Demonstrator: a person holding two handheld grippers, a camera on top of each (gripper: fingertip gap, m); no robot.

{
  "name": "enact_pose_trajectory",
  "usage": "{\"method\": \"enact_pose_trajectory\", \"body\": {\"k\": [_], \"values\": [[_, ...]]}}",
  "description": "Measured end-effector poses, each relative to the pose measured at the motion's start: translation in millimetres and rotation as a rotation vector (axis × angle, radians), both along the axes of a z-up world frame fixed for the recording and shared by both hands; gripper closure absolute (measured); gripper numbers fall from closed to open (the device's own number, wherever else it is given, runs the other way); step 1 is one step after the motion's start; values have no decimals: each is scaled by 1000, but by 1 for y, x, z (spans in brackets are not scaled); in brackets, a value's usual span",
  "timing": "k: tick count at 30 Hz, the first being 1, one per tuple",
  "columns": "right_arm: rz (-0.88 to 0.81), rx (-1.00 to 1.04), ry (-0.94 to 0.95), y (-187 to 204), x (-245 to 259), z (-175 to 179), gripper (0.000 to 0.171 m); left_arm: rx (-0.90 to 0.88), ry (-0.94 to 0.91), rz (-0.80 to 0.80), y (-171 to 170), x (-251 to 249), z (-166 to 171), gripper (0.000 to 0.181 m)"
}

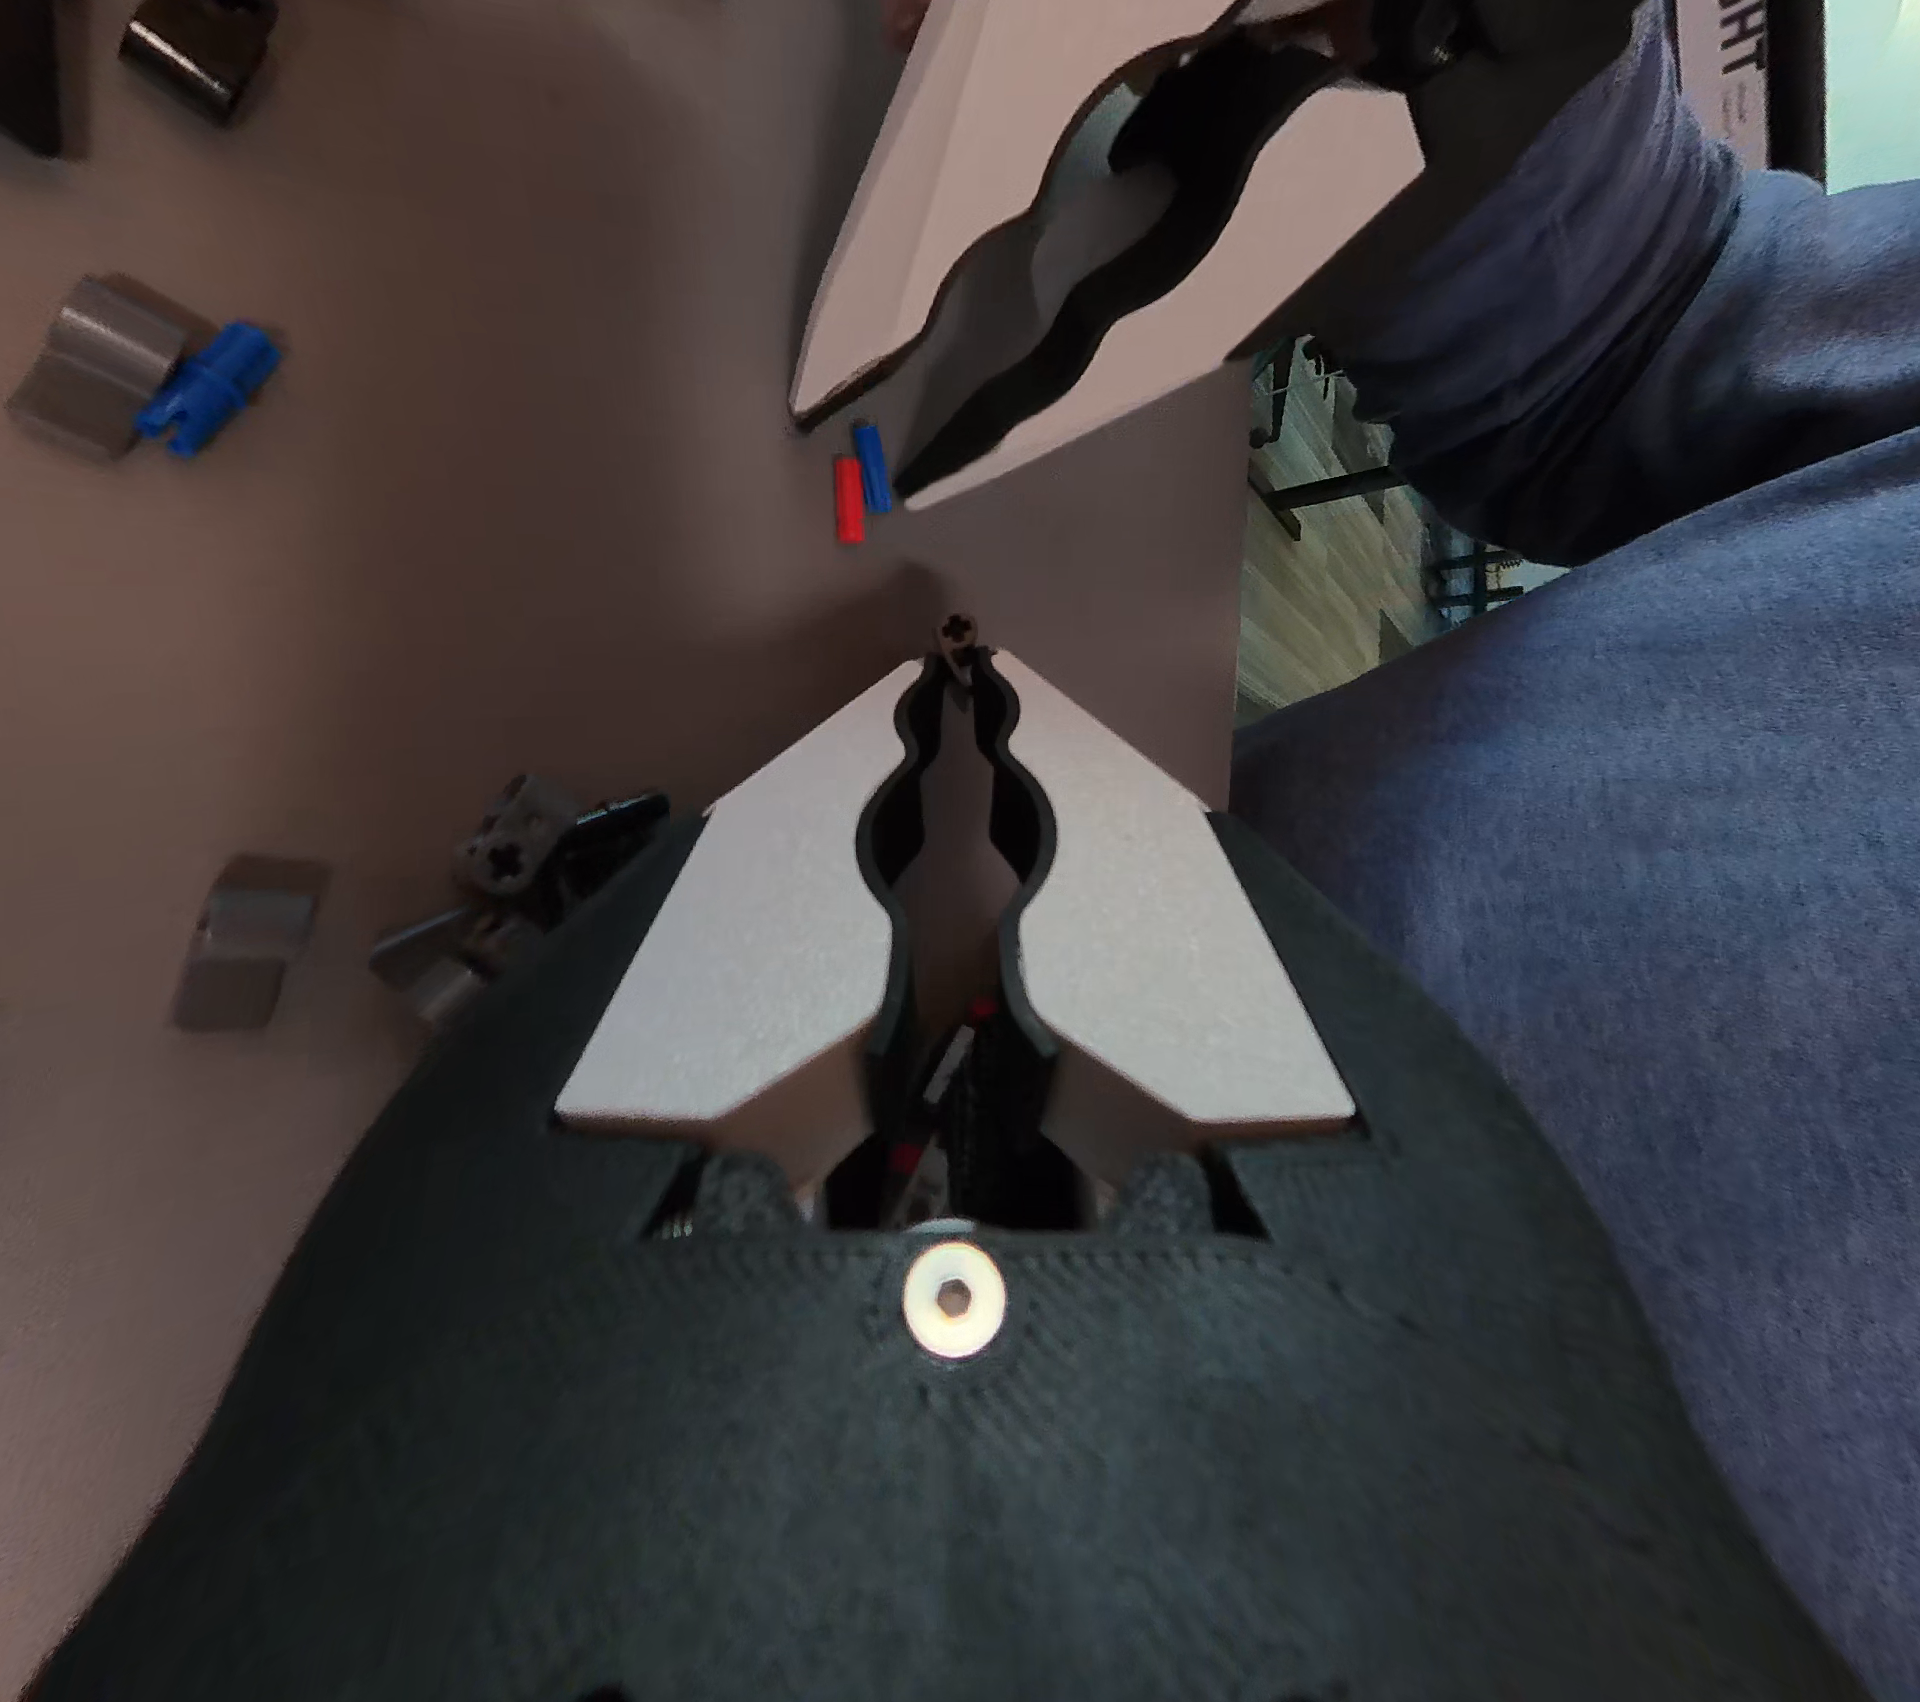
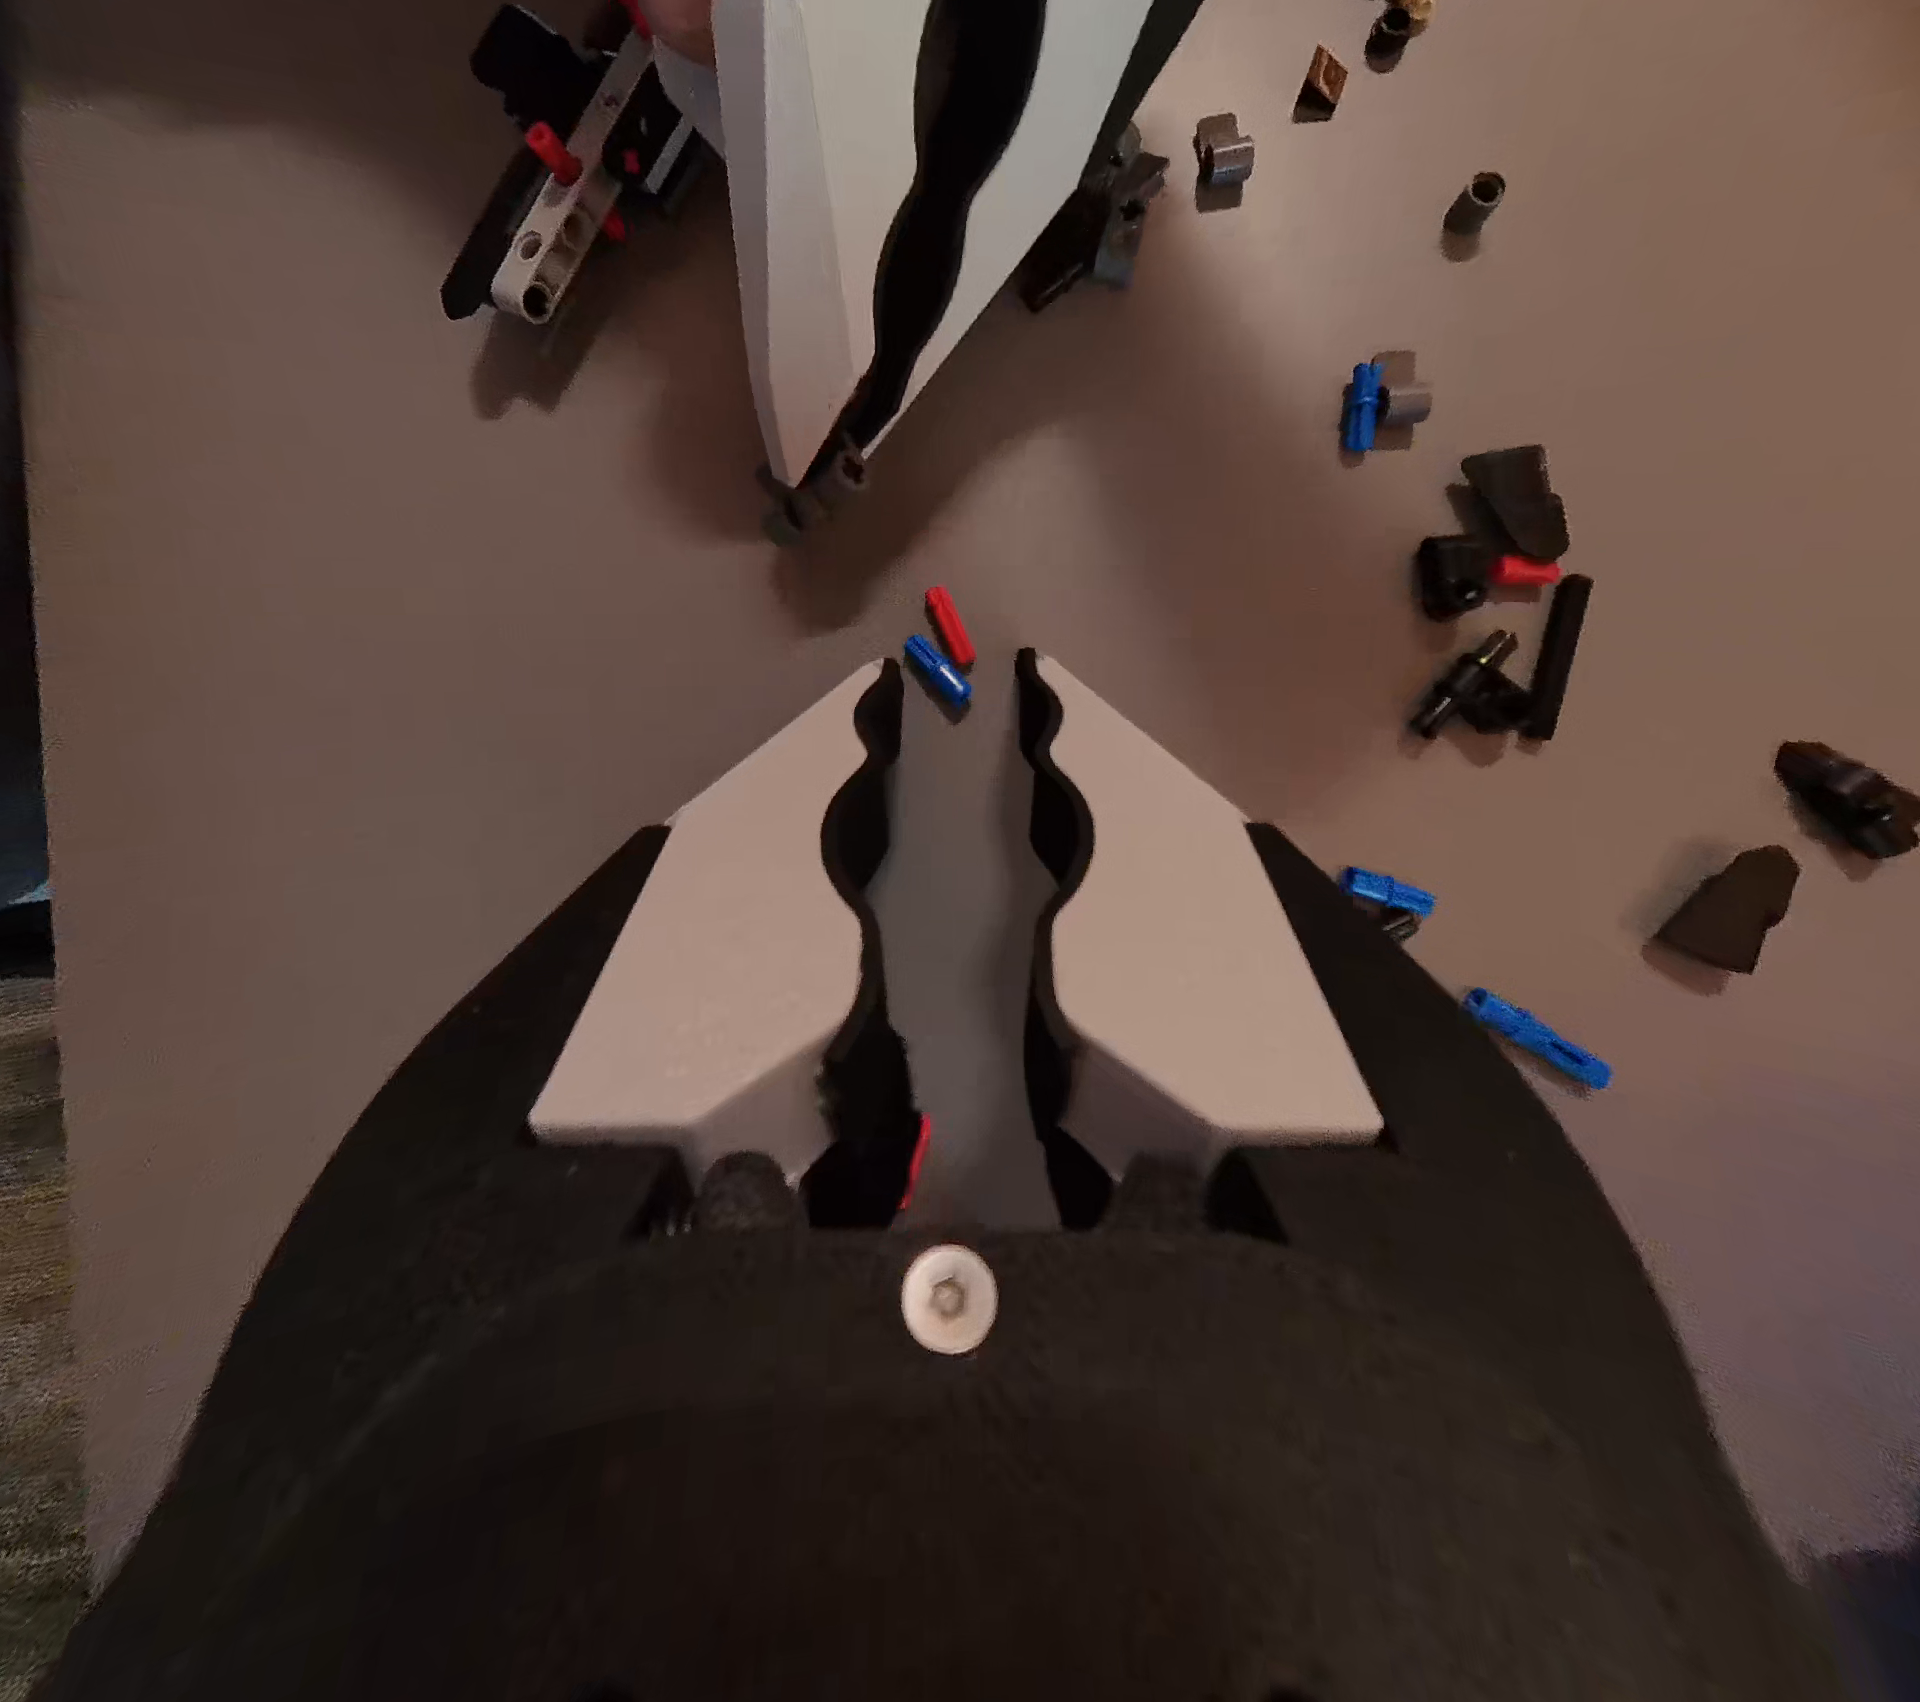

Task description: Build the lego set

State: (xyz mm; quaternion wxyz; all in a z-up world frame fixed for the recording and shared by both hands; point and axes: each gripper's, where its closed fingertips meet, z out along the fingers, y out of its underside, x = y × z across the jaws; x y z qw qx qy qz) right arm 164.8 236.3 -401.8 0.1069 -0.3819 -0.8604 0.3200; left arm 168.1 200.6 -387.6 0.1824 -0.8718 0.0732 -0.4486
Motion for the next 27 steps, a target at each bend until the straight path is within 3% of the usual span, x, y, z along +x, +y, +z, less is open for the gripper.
{"method": "enact_pose_trajectory", "body": {"k": [8,22,27], "values": [[58,-19,13,-3,5,0,169,0,3,-7,0,2,0,177],[-18,-100,105,-23,14,13,170,85,19,-65,3,9,1,177],[-47,-129,148,-22,16,22,170,201,45,-114,5,11,10,177]]}}
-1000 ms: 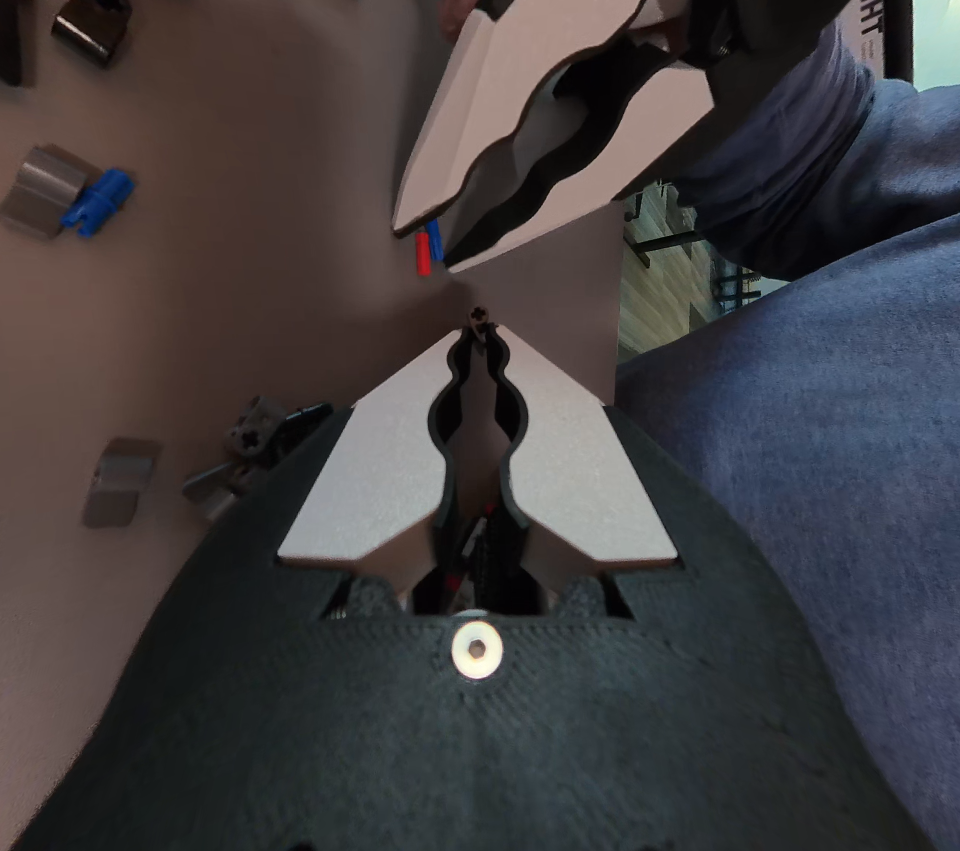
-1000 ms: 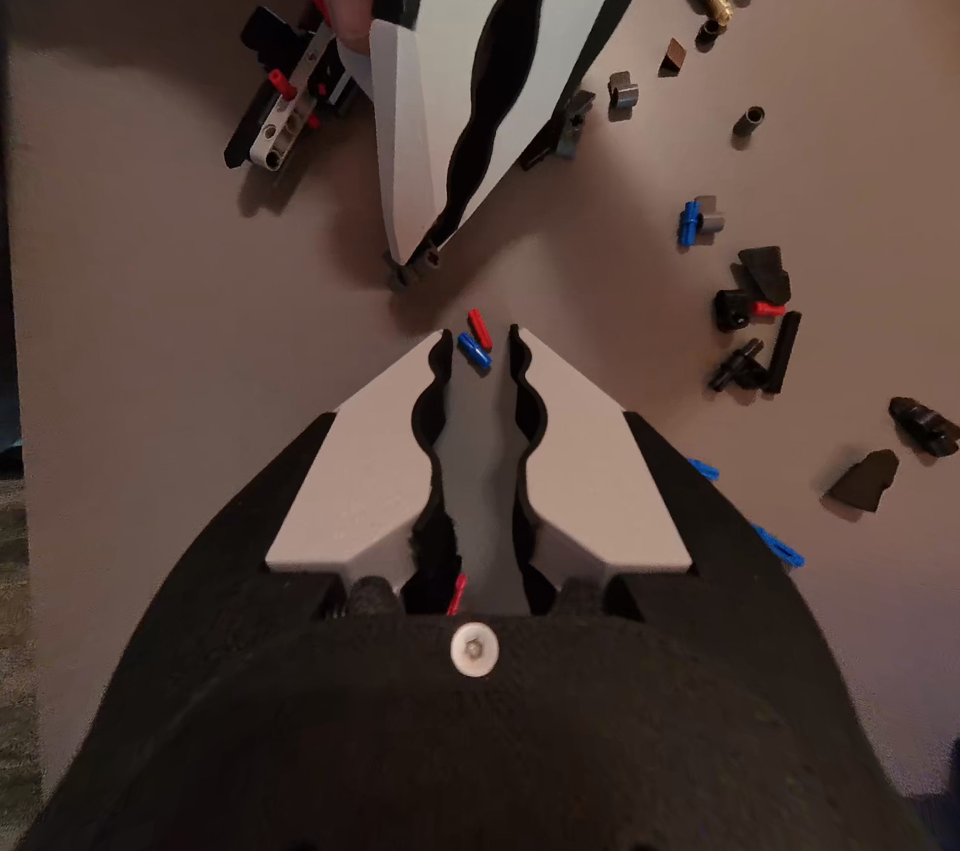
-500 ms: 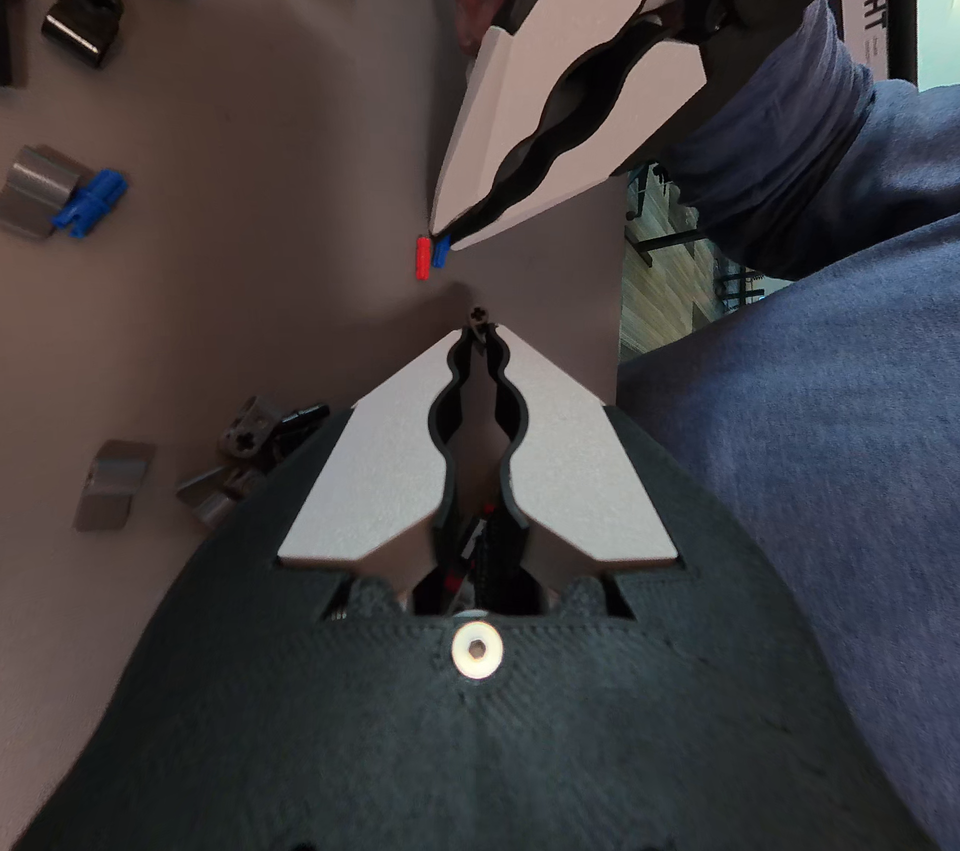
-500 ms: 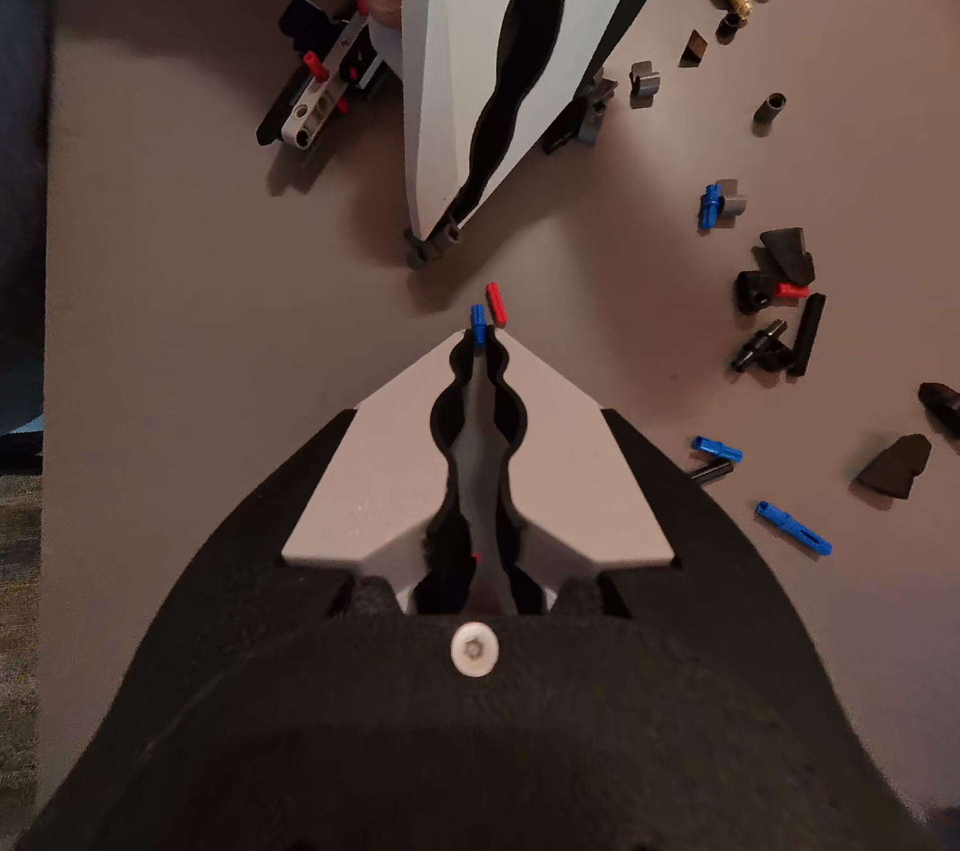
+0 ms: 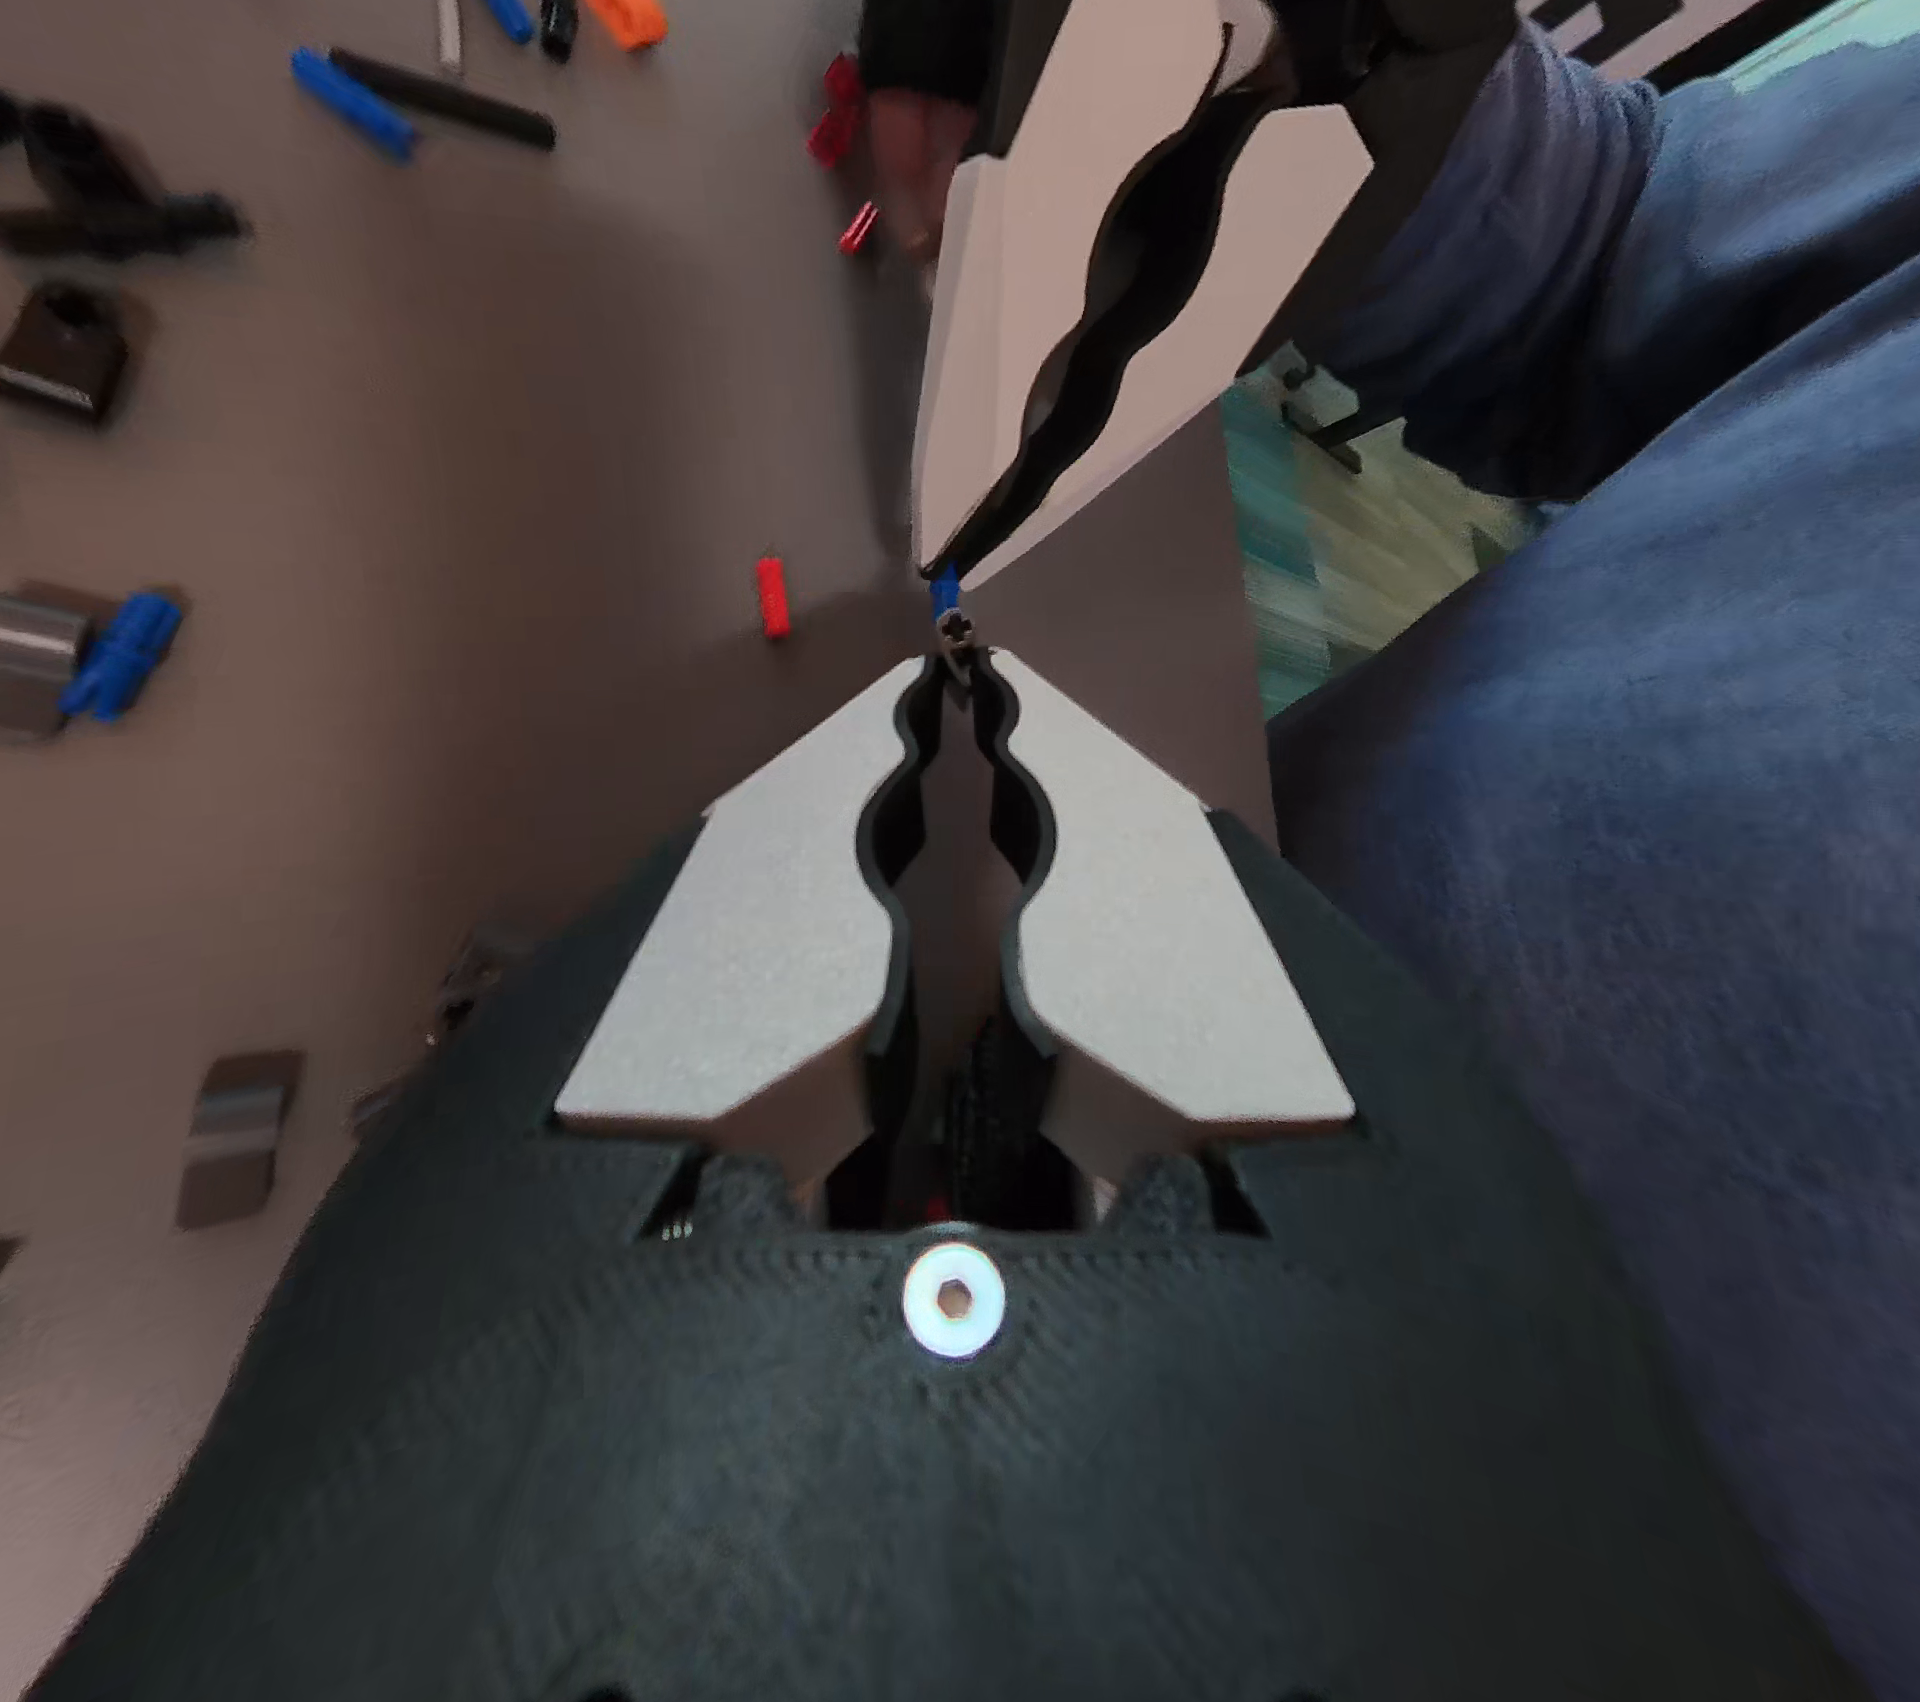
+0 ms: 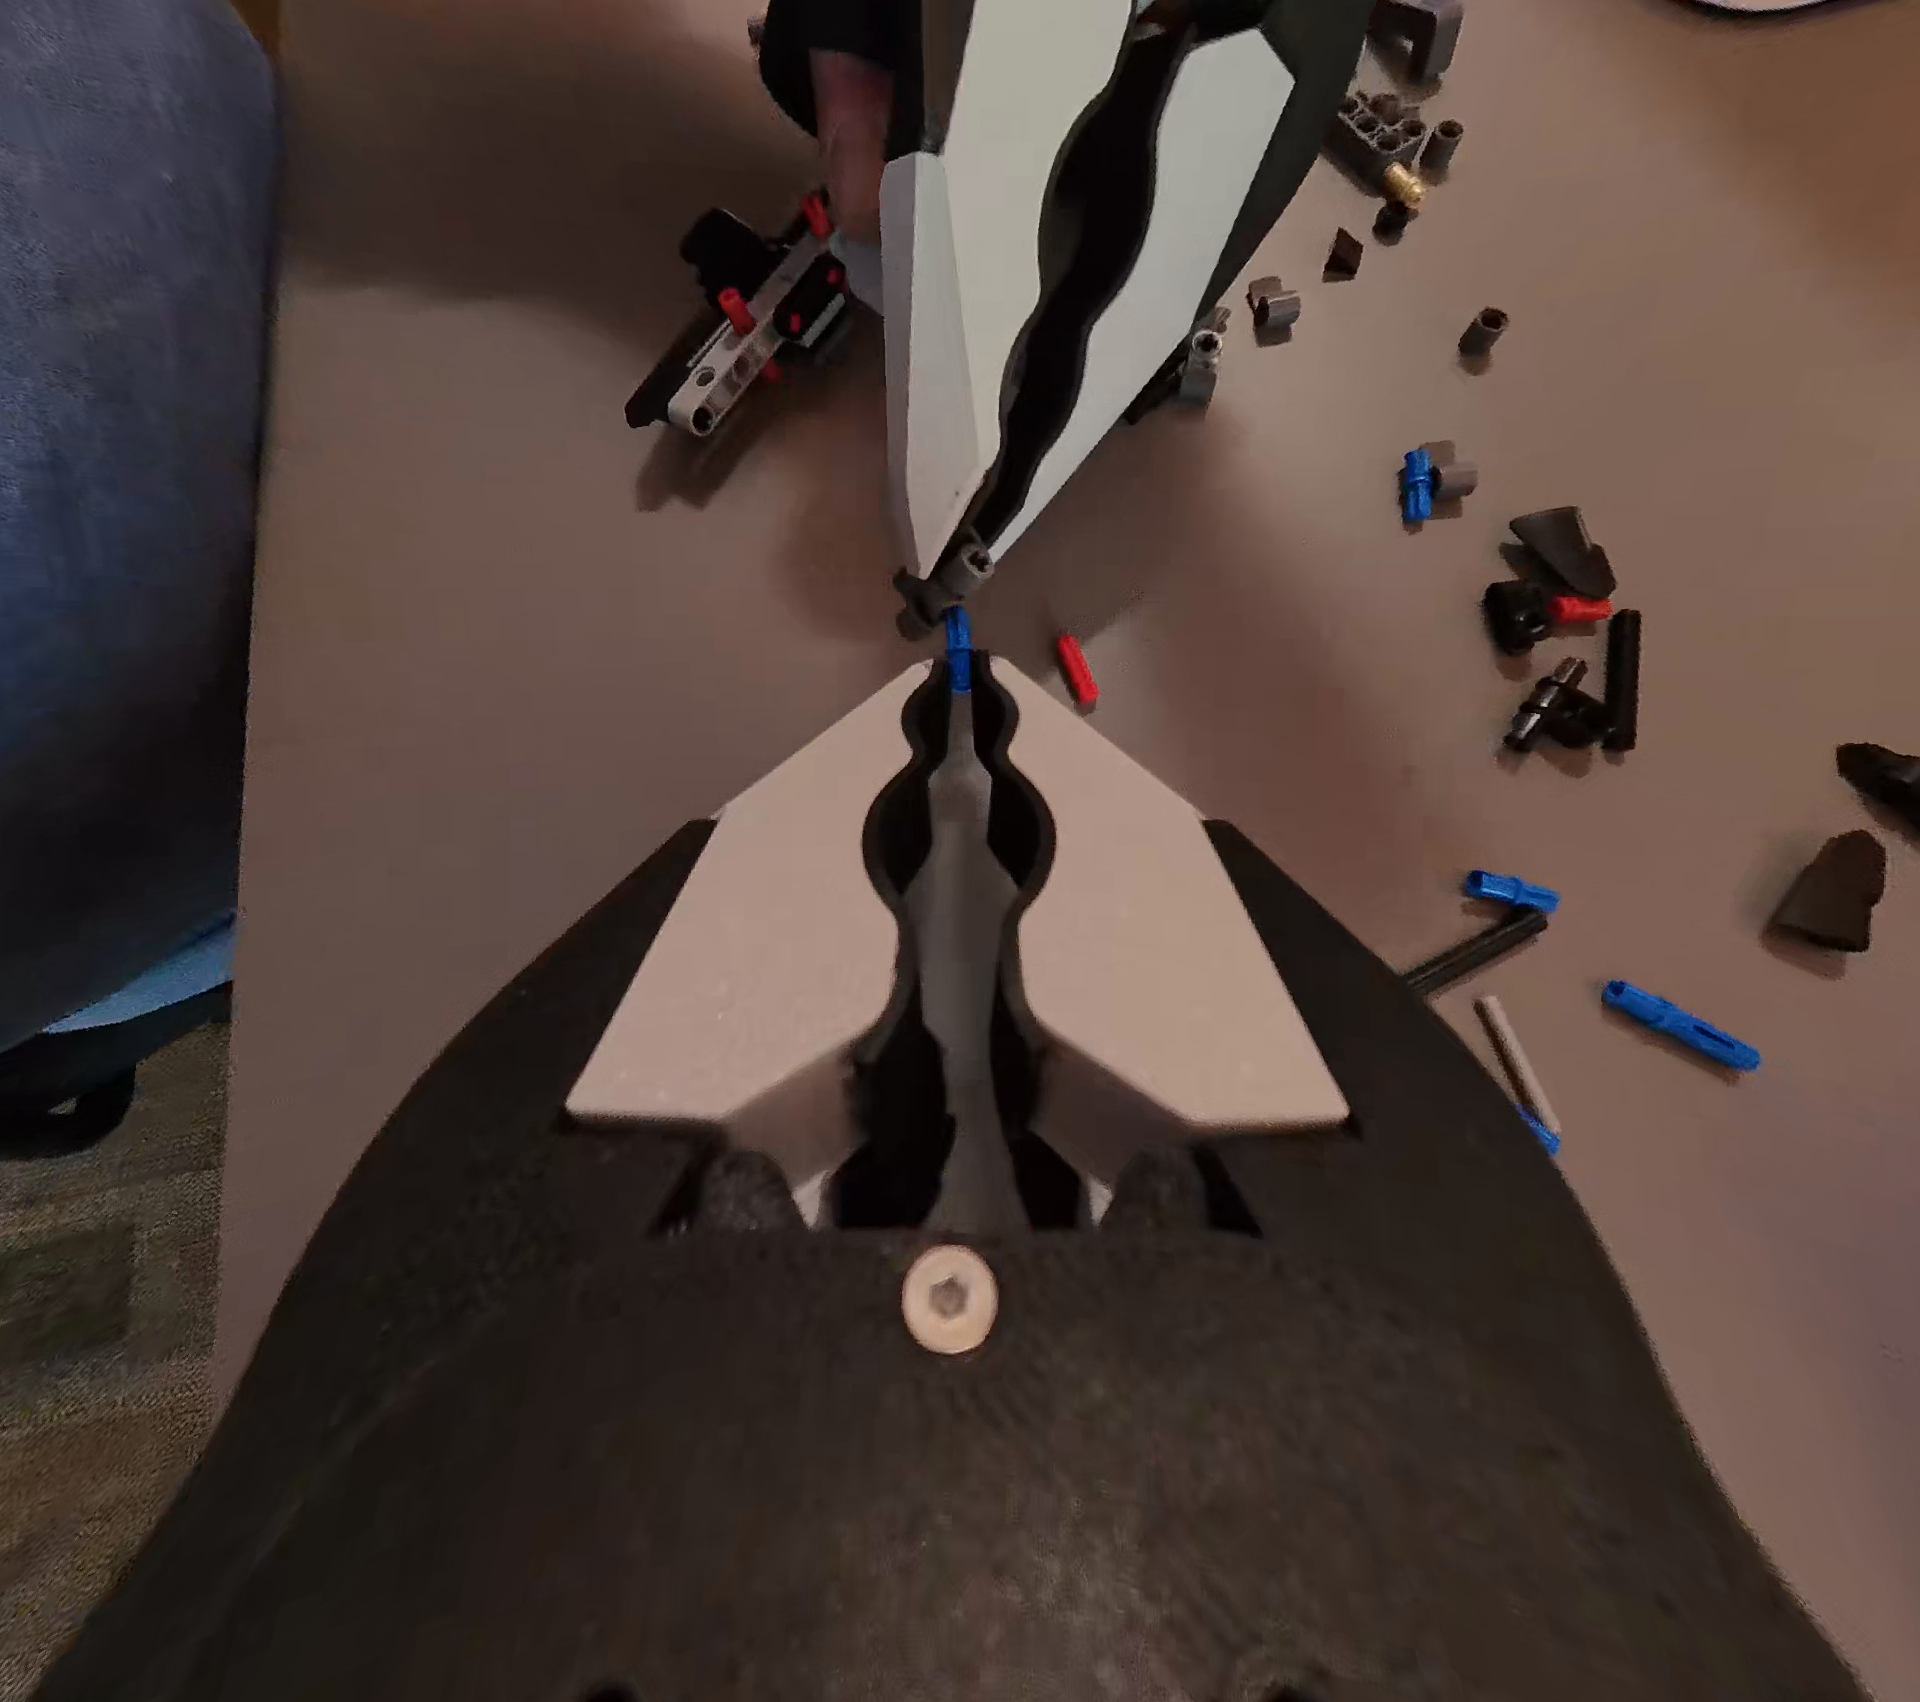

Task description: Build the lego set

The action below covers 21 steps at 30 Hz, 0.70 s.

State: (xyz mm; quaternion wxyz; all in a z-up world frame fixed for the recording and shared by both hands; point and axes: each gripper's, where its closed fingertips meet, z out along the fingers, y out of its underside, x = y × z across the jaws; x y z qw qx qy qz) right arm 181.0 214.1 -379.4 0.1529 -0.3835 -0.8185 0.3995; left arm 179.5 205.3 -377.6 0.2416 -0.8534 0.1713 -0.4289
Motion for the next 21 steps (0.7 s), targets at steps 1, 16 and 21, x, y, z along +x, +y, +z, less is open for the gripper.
{"method": "enact_pose_trajectory", "body": {"k": [1,16,21], "values": [[-2,0,8,1,1,3,170,26,12,-4,1,0,3,177],[51,44,63,0,3,38,171,284,184,-105,2,2,38,177],[69,107,48,0,0,38,171,299,284,-138,1,0,37,177]]}}
